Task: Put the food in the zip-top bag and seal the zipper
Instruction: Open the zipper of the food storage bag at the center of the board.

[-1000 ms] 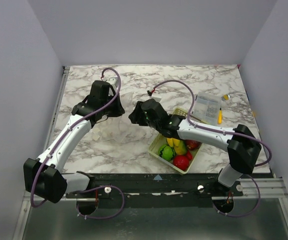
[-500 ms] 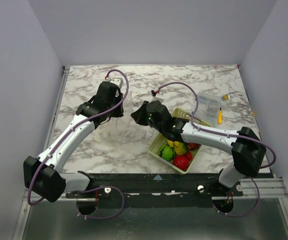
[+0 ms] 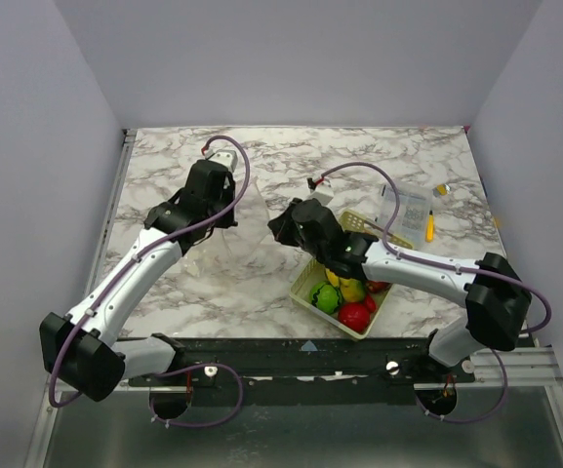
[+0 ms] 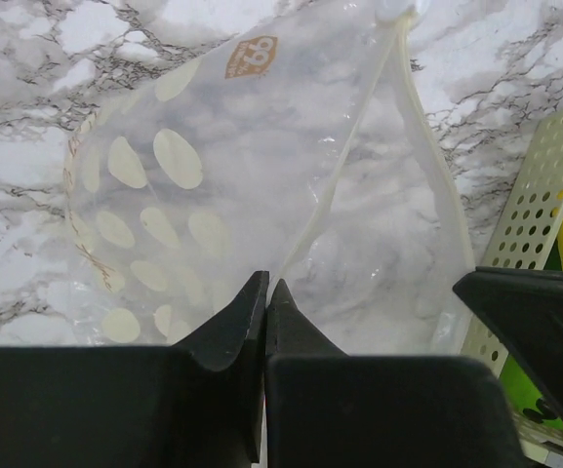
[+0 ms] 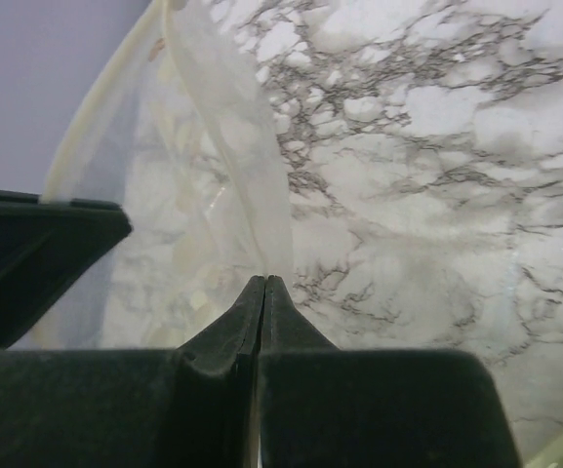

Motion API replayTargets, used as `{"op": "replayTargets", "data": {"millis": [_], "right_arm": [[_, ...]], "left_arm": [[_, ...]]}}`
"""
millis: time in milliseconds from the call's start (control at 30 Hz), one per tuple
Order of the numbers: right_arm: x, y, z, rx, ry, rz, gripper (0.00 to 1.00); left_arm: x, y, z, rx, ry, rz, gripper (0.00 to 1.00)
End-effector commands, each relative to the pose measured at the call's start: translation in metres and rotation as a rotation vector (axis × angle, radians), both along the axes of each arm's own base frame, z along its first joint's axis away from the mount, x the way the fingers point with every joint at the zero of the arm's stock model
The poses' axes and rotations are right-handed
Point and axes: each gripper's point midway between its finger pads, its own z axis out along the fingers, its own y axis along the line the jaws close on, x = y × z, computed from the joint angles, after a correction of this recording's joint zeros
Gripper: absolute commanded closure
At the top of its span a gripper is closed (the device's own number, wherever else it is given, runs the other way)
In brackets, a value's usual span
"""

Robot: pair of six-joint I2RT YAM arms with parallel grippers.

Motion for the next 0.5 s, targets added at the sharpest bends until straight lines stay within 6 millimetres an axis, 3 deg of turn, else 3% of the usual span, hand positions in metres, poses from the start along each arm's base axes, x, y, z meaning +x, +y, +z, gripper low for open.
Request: {"op": "replayTargets", "data": {"millis": [0,167,367,467], "right_arm": [[0.001,-0.043,-0.018,-0.131,0.003,-0.133,1.0],[0.001,-0.057,-0.031,-0.203,0.007,-0.169,1.0],[0.0,-0.047,-0.027,-0.24,-0.001,-0.101,0.99],[-0.004,-0.042,-0.018,-0.246,0.007,-0.057,0.94]], "left_arm": [[0.002,0.013,0.024,-0.002,-0.089,0.075,1.0],[0.002,0.012,0.025,-0.009,-0.087,0.069,1.0],[0.002,0.004,0.022,-0.036,-0.078,0.041,1.0],[0.002,0.0,0.018,-0.042,-0.057,0.028,1.0]]}}
